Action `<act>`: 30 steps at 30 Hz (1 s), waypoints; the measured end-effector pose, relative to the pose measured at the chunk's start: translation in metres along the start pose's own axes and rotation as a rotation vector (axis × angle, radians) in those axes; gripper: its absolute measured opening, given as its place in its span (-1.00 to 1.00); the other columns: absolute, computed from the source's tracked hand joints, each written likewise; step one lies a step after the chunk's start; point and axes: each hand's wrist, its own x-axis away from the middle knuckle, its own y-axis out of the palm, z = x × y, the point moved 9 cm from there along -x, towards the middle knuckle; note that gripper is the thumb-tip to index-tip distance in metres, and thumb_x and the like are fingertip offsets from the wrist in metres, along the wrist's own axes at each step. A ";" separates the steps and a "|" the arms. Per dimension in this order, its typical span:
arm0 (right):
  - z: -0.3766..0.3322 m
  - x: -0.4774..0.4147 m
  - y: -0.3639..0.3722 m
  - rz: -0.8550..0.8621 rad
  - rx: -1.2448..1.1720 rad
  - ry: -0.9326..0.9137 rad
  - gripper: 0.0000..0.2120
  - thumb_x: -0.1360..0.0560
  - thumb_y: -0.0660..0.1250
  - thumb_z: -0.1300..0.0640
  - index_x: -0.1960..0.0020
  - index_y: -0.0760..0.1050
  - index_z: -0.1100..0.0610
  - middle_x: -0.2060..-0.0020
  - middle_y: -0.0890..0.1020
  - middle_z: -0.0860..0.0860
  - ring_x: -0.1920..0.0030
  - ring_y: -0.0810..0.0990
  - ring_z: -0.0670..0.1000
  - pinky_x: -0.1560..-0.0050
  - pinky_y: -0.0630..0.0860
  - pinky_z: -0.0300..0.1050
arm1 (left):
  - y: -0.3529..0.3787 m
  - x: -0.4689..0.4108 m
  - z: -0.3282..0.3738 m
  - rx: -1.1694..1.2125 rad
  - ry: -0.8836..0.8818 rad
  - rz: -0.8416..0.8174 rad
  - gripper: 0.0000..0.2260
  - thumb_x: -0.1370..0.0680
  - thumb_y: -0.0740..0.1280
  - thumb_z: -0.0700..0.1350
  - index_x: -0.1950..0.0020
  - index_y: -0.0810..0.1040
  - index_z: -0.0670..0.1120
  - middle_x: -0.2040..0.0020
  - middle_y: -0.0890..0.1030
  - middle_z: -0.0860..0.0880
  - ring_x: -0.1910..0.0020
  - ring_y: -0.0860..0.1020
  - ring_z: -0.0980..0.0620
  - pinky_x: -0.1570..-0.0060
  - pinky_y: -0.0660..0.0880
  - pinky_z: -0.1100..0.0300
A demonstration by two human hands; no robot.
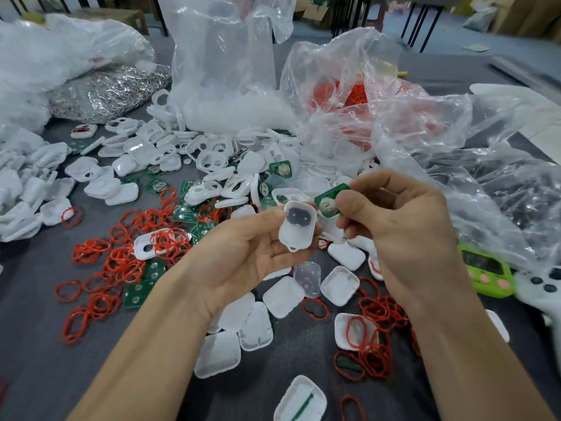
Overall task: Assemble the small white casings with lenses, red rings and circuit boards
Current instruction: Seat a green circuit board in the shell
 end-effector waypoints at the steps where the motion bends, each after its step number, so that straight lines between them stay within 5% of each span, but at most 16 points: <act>1: 0.001 0.000 0.003 -0.020 0.022 0.004 -0.83 -0.45 0.47 0.41 0.22 0.61 0.18 0.43 0.64 0.08 0.46 0.57 0.02 0.41 0.53 -0.19 | 0.000 0.000 0.000 0.003 0.002 0.003 -0.69 -0.59 0.31 -0.09 -0.22 0.69 -0.20 -0.18 0.69 -0.20 -0.05 0.70 -0.06 -0.01 0.65 0.10; 9: 0.011 -0.001 0.020 -0.185 0.246 0.016 -0.72 -0.48 0.49 0.37 0.27 0.70 0.03 0.31 0.73 -0.06 0.31 0.63 -0.16 0.24 0.52 -0.37 | 0.001 -0.002 -0.003 -0.043 -0.007 -0.031 -0.72 -0.61 0.28 -0.10 -0.20 0.72 -0.10 -0.15 0.71 -0.11 -0.08 0.70 0.00 -0.05 0.64 0.12; 16: 0.015 -0.002 0.015 -0.136 0.390 -0.033 -0.79 -0.47 0.54 0.24 0.20 0.71 -0.08 0.23 0.73 -0.02 0.13 0.62 0.20 0.11 0.61 0.04 | -0.001 -0.004 -0.007 -0.066 -0.021 -0.030 -0.67 -0.57 0.35 -0.07 -0.27 0.67 -0.15 -0.14 0.71 -0.13 -0.07 0.70 -0.01 -0.03 0.64 0.13; 30: 0.010 0.003 0.015 -0.063 0.529 -0.116 -0.87 -0.44 0.57 0.18 0.20 0.73 -0.03 0.33 0.72 -0.14 0.28 0.70 -0.06 0.19 0.67 -0.02 | -0.002 -0.005 -0.008 -0.055 -0.028 -0.002 -0.70 -0.56 0.33 -0.09 -0.23 0.70 -0.15 -0.13 0.71 -0.14 -0.09 0.69 -0.04 -0.05 0.65 0.10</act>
